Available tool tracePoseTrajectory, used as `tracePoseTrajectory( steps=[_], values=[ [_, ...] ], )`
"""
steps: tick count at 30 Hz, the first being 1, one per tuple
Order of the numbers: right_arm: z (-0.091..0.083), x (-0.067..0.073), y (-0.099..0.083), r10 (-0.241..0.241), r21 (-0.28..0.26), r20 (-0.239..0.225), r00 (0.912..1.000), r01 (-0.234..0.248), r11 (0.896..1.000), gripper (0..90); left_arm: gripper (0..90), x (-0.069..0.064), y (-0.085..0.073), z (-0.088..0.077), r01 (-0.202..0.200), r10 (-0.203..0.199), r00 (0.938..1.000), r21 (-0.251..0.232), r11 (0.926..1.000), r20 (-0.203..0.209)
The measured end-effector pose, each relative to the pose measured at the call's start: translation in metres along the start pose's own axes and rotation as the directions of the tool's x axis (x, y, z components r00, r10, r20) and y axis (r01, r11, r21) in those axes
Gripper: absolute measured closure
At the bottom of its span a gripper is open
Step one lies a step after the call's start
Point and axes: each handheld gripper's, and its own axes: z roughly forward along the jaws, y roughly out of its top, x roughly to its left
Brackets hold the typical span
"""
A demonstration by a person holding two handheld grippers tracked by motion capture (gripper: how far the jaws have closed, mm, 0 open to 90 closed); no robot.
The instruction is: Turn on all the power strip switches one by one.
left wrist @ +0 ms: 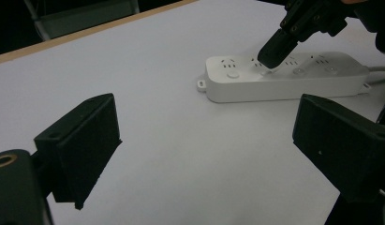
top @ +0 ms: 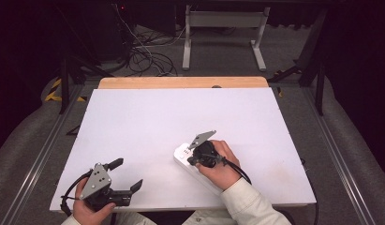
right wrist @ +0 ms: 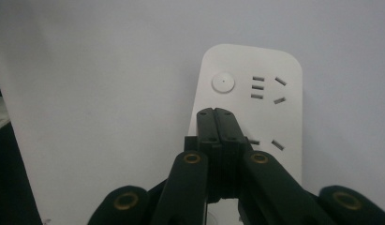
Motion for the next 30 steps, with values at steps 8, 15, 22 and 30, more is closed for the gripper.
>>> tracePoseTrajectory(
  steps=[8,15,22,30],
  values=[
    [0.0022,-0.0001,-0.0003,-0.006,0.017,-0.005,1.0000,0.006,1.000,90.0,7.9,0.0003,0.0001,0.0000,-0.002,0.002,1.0000,0.000,1.0000,-0.001],
    [0.0043,-0.0008,-0.0008,0.005,0.029,-0.009,0.9999,-0.005,1.000,90.0,7.9,0.0000,0.0001,-0.0001,0.001,-0.001,1.0000,0.001,1.0000,0.001],
    [0.0058,-0.0008,-0.0007,-0.003,0.040,-0.011,0.9999,0.003,0.999,90.0,7.9,-0.0004,0.0002,-0.0004,0.001,-0.001,1.0000,0.000,1.0000,0.003],
    [0.0080,-0.0010,0.0006,-0.003,0.059,-0.013,0.9999,0.004,0.998,90.0,7.9,-0.0003,0.0002,0.0001,0.000,0.000,1.0000,0.000,1.0000,0.003]
  ],
)
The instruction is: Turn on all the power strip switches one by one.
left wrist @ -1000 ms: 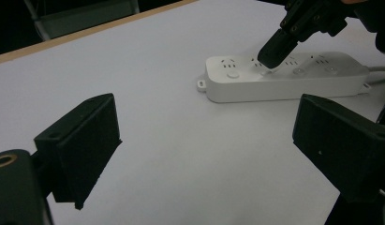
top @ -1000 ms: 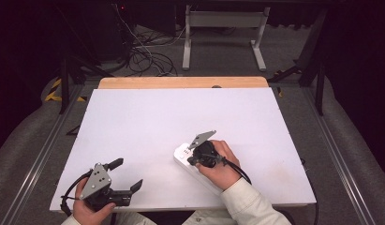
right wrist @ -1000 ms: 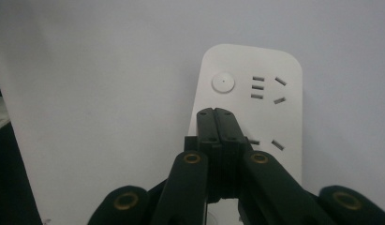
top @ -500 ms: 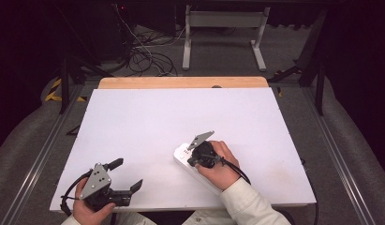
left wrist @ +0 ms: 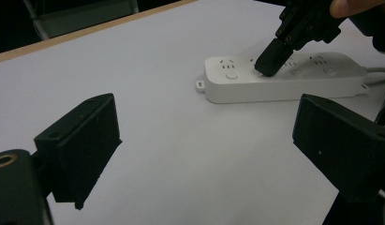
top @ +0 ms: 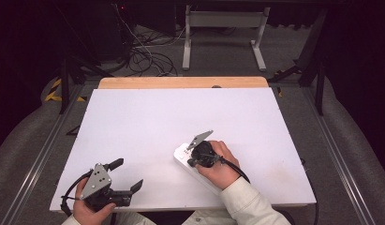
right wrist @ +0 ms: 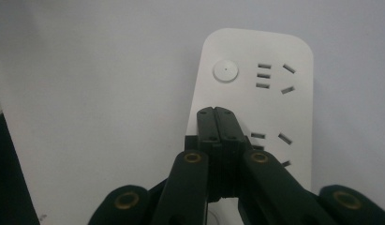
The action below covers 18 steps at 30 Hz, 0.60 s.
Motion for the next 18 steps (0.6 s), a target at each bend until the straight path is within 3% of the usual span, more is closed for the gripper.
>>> tracePoseTrajectory(
  steps=[9,11,12,14,18],
  values=[
    [0.001,0.001,0.002,-0.019,-0.005,0.038,0.9991,0.019,1.000,90.0,8.0,-0.001,0.000,0.000,0.002,-0.002,1.0000,-0.001,1.0000,0.002],
    [-0.007,0.000,0.001,-0.017,-0.062,0.013,0.9998,0.018,0.998,90.0,7.9,0.000,0.000,-0.001,0.006,-0.006,1.0000,-0.005,1.0000,-0.002],
    [-0.016,-0.002,0.002,-0.004,-0.125,-0.002,1.0000,0.003,0.992,90.0,8.0,0.000,0.000,-0.001,0.006,-0.006,1.0000,-0.003,1.0000,0.000],
    [-0.039,-0.004,0.003,0.011,-0.225,0.015,0.9998,-0.007,0.974,90.0,7.9,0.001,0.000,0.000,0.009,-0.009,1.0000,-0.003,1.0000,-0.003],
    [-0.040,-0.003,0.002,0.014,-0.222,0.016,0.9998,-0.010,0.975,90.0,8.0,0.001,0.000,-0.001,0.007,-0.007,1.0000,-0.005,1.0000,0.001]
  ],
)
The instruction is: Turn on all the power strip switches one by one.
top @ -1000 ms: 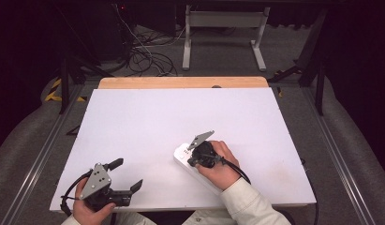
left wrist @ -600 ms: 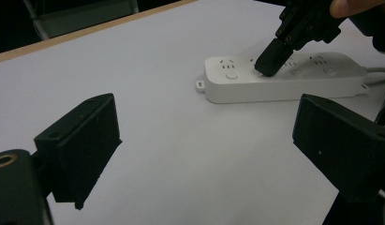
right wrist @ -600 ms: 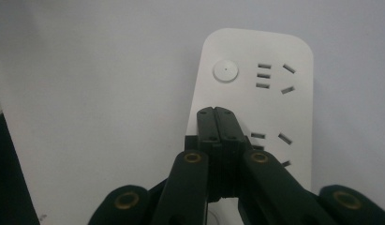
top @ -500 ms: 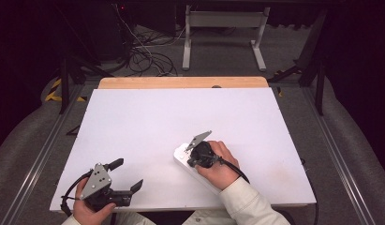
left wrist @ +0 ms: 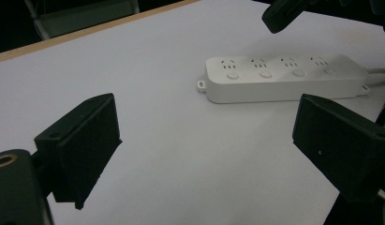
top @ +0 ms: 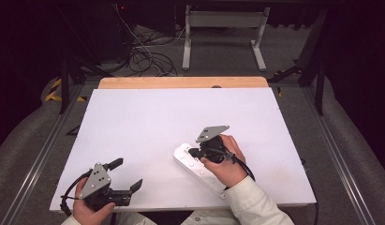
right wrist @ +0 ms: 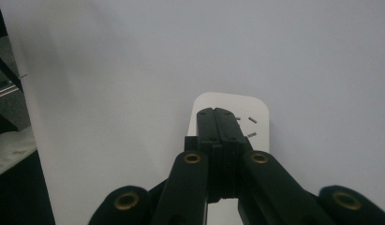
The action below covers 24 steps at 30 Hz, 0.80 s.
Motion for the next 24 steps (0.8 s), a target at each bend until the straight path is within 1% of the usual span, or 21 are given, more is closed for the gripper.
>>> tracePoseTrajectory(
  steps=[4,6,16,18,21,23,24],
  values=[
    [0.000,0.002,0.001,0.001,0.000,-0.003,1.0000,-0.001,1.000,90.0,8.0,0.000,0.000,-0.001,-0.001,0.001,1.0000,-0.001,1.0000,-0.002],
    [0.001,0.003,0.001,-0.007,0.007,0.000,1.0000,0.007,1.000,90.0,8.0,0.000,0.000,0.000,-0.001,0.001,1.0000,0.000,1.0000,0.000],
    [0.001,0.003,0.002,-0.004,0.005,0.006,1.0000,0.004,1.000,90.0,8.0,0.000,0.000,-0.001,-0.003,0.003,1.0000,0.001,1.0000,-0.001],
    [0.002,0.003,0.003,-0.005,0.000,0.004,1.0000,0.005,1.000,90.0,8.0,0.000,0.000,-0.001,-0.003,0.003,1.0000,0.001,1.0000,-0.001],
    [0.006,0.002,0.005,0.001,-0.016,-0.010,0.9999,-0.001,1.000,90.0,8.0,0.000,0.000,-0.001,0.000,0.000,1.0000,0.001,1.0000,-0.001],
    [0.008,0.002,0.006,0.001,-0.016,-0.010,1.0000,-0.001,1.000,90.0,8.0,0.000,0.000,-0.001,-0.003,0.003,1.0000,0.001,1.0000,-0.002],
    [0.012,0.002,0.007,0.001,-0.009,-0.014,0.9999,-0.001,1.000,90.0,8.0,0.000,0.000,-0.001,-0.003,0.003,1.0000,0.001,1.0000,-0.001]
  ],
)
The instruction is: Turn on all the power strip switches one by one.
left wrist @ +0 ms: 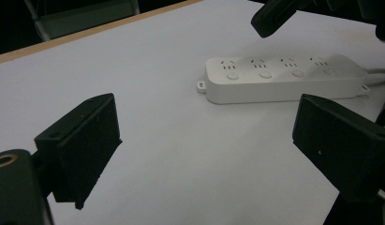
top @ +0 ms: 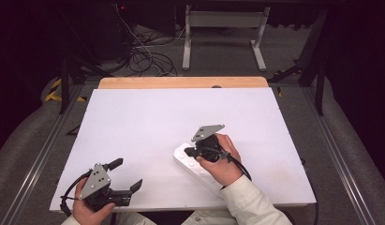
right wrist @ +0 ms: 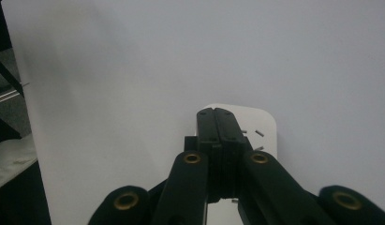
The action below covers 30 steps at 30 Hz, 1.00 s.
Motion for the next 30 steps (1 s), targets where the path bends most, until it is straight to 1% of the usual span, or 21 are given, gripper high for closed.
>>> tracePoseTrajectory(
  steps=[1,10,12,18,25,30],
  values=[
    [0.000,0.000,0.000,0.000,0.000,0.000,1.0000,0.000,1.000,90.0,8.0,0.000,0.000,0.000,0.000,0.000,1.0000,-0.002,1.0000,0.001],
    [0.021,-0.002,0.005,-0.011,0.051,-0.001,0.9999,0.011,0.999,90.0,8.0,0.000,0.000,0.000,0.000,0.000,1.0000,-0.002,1.0000,0.001],
    [0.024,-0.002,0.005,-0.010,0.053,0.003,0.9999,0.010,0.999,90.0,8.0,0.000,0.000,0.000,0.000,0.000,1.0000,-0.002,1.0000,0.001],
    [0.037,-0.004,0.004,-0.014,0.095,0.005,0.9999,0.013,0.995,90.0,8.0,0.000,0.000,0.000,0.000,0.000,1.0000,-0.001,1.0000,0.001],
    [0.046,-0.006,0.004,-0.011,0.129,0.007,0.9999,0.010,0.992,90.0,8.0,0.000,0.000,0.000,0.000,0.000,1.0000,0.000,1.0000,0.001],
    [0.049,-0.006,0.003,-0.012,0.143,0.003,0.9999,0.011,0.990,90.0,8.0,0.001,0.000,0.000,0.001,-0.001,1.0000,0.000,1.0000,0.001]
  ],
)
